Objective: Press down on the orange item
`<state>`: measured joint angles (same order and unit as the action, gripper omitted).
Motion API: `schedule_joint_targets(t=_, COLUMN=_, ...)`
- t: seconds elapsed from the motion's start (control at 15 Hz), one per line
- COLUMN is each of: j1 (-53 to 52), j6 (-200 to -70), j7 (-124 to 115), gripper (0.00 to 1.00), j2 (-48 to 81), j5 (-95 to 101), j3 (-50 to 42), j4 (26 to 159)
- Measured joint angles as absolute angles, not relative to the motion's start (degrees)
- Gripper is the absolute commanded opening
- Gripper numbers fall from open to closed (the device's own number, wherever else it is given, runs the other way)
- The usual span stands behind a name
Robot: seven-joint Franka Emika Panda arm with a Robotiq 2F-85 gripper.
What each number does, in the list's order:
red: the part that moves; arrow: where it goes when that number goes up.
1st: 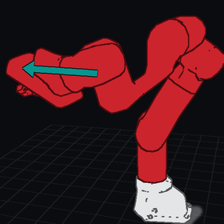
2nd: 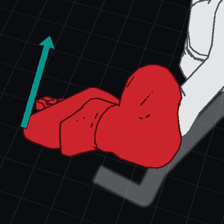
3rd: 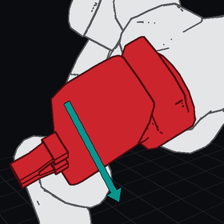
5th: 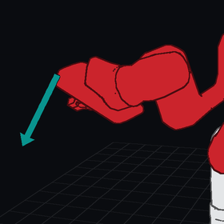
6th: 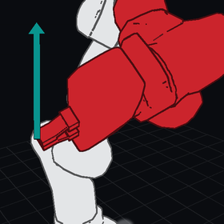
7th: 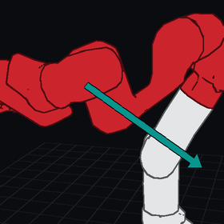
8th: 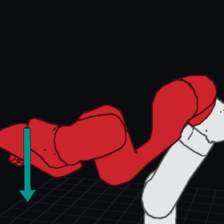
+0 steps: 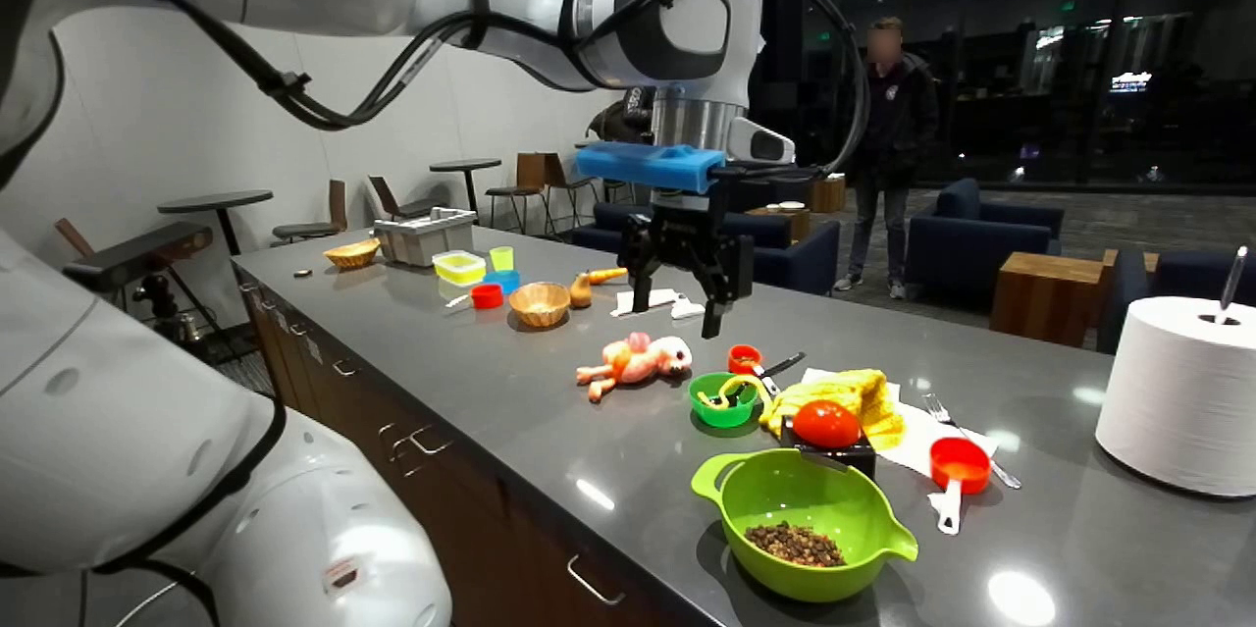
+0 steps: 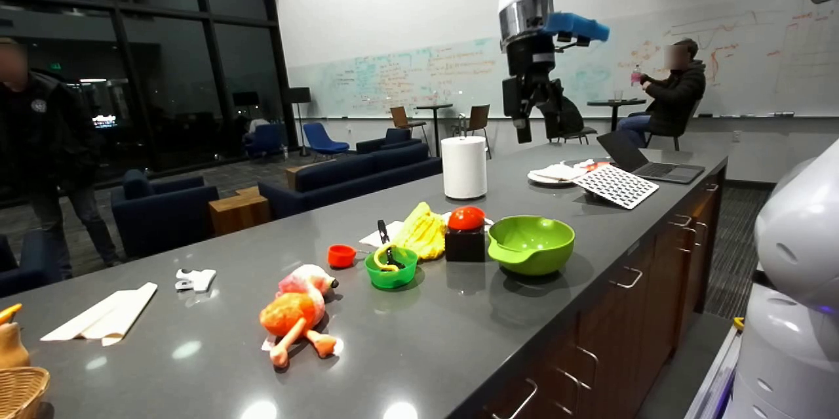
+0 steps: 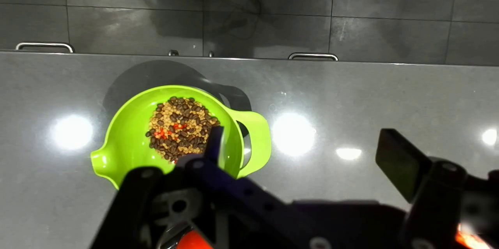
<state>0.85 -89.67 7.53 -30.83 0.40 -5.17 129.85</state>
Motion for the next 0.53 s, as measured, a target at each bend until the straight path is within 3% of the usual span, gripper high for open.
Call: schedule_joint_targets(t=0.53, j1=0.8, j6=-93.3, j7=8.0, gripper=1.0, j2=-28.9, j5=0.4, j3=-5.0, j4=129.5)
